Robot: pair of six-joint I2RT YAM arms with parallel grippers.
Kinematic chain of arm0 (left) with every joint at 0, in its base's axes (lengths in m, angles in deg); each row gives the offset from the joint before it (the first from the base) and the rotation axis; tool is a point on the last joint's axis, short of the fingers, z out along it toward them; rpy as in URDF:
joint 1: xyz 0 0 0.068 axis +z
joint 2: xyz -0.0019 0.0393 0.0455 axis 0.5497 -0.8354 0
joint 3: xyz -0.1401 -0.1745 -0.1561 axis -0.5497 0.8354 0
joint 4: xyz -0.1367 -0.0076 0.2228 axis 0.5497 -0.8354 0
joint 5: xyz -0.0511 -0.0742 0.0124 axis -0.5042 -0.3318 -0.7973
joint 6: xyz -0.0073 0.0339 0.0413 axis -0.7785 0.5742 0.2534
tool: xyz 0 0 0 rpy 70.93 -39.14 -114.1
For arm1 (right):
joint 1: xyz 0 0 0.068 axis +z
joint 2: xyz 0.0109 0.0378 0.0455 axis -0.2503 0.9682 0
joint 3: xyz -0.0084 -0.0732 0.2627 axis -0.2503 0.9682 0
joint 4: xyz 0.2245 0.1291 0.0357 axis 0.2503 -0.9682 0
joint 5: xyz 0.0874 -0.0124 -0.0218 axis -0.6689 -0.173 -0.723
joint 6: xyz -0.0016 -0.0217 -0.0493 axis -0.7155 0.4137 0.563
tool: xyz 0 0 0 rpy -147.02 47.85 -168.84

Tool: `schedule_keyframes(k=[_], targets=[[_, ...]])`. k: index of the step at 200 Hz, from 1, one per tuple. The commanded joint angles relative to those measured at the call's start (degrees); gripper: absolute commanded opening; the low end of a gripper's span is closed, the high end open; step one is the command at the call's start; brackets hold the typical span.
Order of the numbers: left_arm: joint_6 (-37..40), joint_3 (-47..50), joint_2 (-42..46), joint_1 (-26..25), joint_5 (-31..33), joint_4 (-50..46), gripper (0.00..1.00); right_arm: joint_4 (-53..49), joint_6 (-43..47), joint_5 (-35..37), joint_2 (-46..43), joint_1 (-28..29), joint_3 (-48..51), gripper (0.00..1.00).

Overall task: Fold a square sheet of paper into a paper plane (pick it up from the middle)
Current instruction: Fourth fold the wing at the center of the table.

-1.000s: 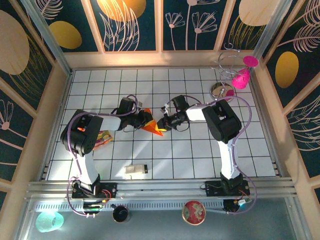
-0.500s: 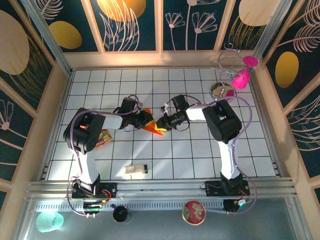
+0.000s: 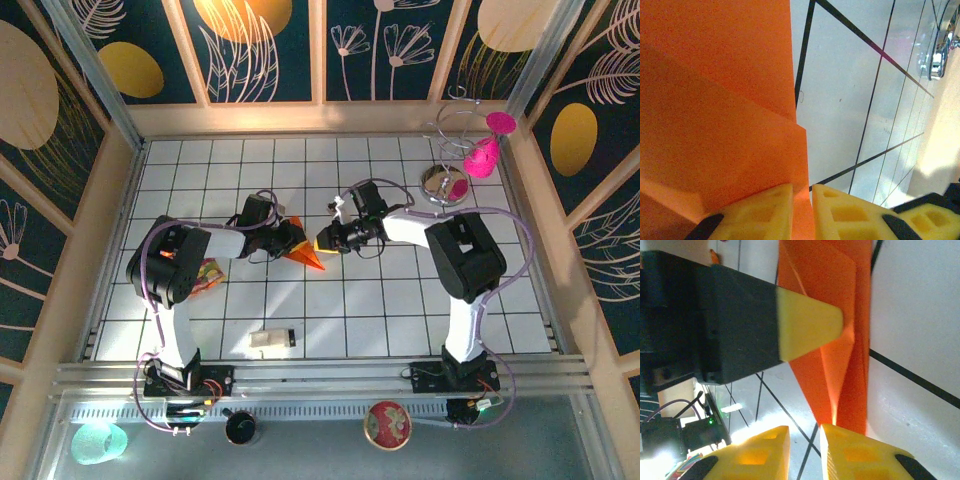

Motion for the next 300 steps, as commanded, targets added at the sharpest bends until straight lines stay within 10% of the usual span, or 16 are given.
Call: schedule_keyframes(k=[1,300], targets=[[-0.4,-0.6,-0.3,-0.3,0.8,-1.2,0.18,0.1,1.4,1.5,-0.7,2.4,-0.3,0.21],[0.5,-0.9,-0.1,-0.3,3.2,-4.4,0.18,-2.1,2.1,6.4,3.9,3.8,-2.1,0.15]])
